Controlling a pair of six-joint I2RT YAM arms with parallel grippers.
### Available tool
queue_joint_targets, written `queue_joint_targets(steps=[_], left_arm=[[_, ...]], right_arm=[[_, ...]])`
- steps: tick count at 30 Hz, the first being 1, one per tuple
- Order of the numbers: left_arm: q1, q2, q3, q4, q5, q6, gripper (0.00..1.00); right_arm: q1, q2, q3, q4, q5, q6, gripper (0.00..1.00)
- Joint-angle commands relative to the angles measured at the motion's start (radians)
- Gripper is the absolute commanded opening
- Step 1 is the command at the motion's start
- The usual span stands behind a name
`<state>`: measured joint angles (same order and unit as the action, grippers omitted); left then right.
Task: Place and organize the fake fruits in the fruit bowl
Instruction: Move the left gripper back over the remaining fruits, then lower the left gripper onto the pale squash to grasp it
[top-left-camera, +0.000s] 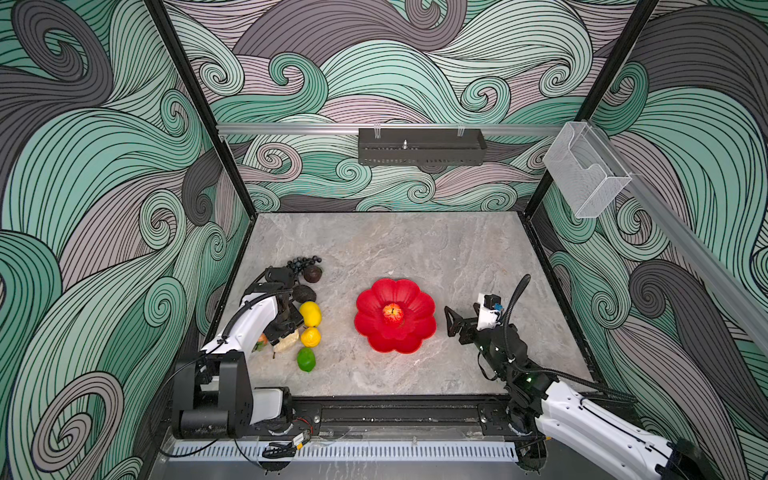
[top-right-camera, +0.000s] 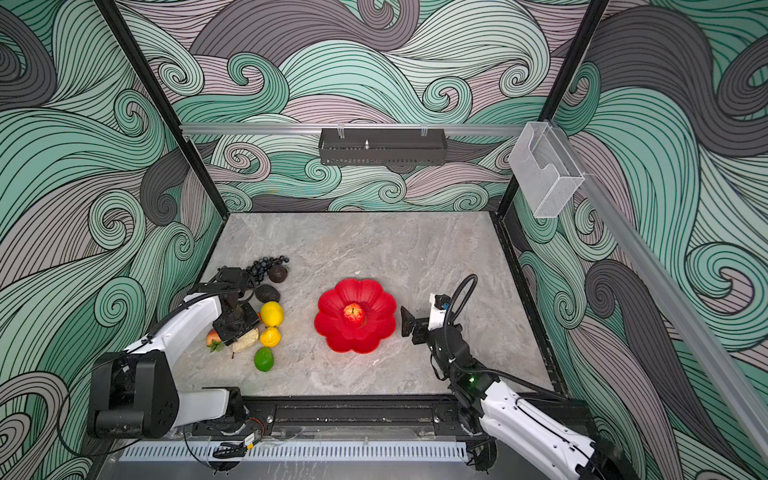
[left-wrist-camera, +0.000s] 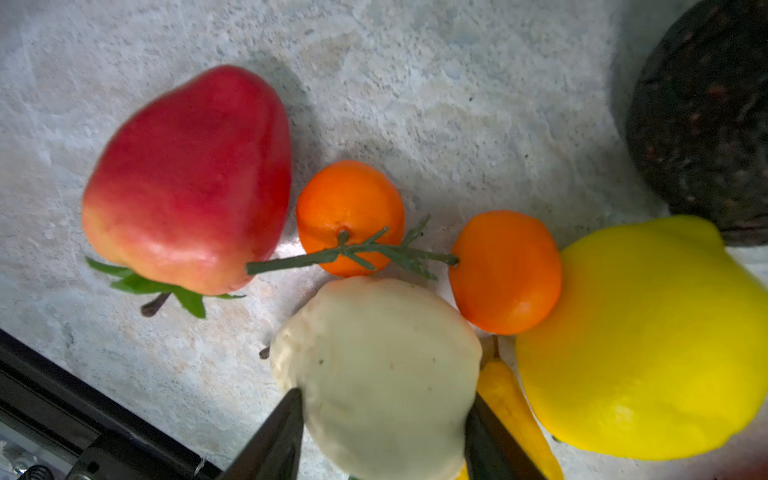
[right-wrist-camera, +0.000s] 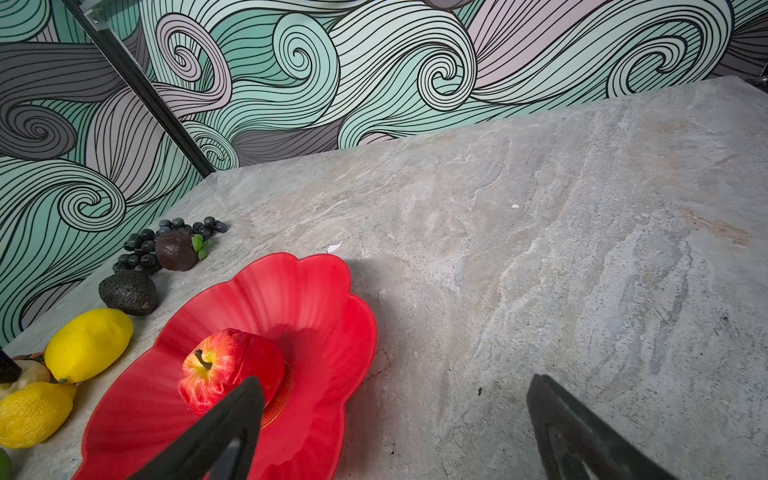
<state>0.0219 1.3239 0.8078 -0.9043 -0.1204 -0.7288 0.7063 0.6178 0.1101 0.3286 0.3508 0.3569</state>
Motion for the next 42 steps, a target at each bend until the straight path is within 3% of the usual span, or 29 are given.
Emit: queue_joint_targets(steps=[1,28,34,42], left_arm=[[0.008,0.044,0.004,0.004,0.063,0.014,0.56],[0.003,-0.062,0.004,-0.008,0.060,0.032,0.36],[-0.016,-0.038,0.009,-0.003,0.075,0.043,0.39],[-0.025,0.033,0.030,0.003,0.102,0.060,0.62]], right_arm=[[-0.008,0.002,0.020,0.004,-0.007,0.010,0.99],[-0.015,0.033,0.019,0.027,-0.019,0.011,0.99],[-0.016,0.032,0.019,0.028,-0.021,0.012,0.99],[-0.017,0.025,0.020,0.023,-0.024,0.013,0.99]])
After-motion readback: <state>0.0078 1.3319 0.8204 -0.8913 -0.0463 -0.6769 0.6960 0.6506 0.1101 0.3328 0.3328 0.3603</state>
